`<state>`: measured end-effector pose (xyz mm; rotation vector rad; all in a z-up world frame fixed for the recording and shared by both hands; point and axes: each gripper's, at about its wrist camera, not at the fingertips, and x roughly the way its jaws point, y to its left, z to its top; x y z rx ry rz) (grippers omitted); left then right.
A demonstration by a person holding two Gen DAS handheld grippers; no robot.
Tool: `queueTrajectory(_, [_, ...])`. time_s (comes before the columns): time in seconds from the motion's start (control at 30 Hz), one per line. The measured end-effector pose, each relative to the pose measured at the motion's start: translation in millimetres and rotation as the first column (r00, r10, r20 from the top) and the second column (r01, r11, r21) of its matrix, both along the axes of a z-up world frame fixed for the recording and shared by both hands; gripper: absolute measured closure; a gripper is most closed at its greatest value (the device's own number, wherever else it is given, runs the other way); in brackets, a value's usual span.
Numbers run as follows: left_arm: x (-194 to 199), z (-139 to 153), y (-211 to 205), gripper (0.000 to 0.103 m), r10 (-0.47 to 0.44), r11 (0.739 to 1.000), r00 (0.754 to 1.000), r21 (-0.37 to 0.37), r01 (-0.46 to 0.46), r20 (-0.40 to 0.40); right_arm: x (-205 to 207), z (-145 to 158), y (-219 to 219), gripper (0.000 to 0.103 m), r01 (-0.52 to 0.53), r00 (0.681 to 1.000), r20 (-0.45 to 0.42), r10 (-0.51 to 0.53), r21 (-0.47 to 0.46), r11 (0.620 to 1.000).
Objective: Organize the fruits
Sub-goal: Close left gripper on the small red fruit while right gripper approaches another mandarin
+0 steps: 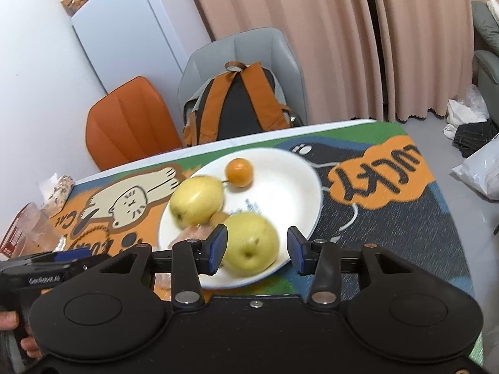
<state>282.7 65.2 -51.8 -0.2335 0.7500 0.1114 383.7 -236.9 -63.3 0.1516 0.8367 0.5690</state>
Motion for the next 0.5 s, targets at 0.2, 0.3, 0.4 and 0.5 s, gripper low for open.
queueTrajectory(0.2, [-13,-2,10,0.027,0.019,1.000,1.000,-0.014,-0.019,0.000,-26,-6,6,0.050,-0.020,1.000,-0.014,0.020,-0.006,1.000])
queueTrajectory(0.3, [-19,-4,13,0.027,0.021,1.000,1.000,-0.016,-0.021,0.002,-35,-11,9,0.050,-0.030,0.999,-0.022,0.030,-0.018,0.999])
queueTrajectory(0.4, [-25,-4,13,0.027,0.019,1.000,1.000,-0.011,-0.019,0.005,-43,-16,14,0.050,-0.040,0.998,-0.038,0.040,-0.019,0.999])
queueTrajectory(0.5, [-30,-5,14,0.027,0.013,1.000,1.000,-0.014,-0.013,0.009,-50,-18,19,0.050,-0.051,0.998,-0.048,0.050,-0.020,0.998])
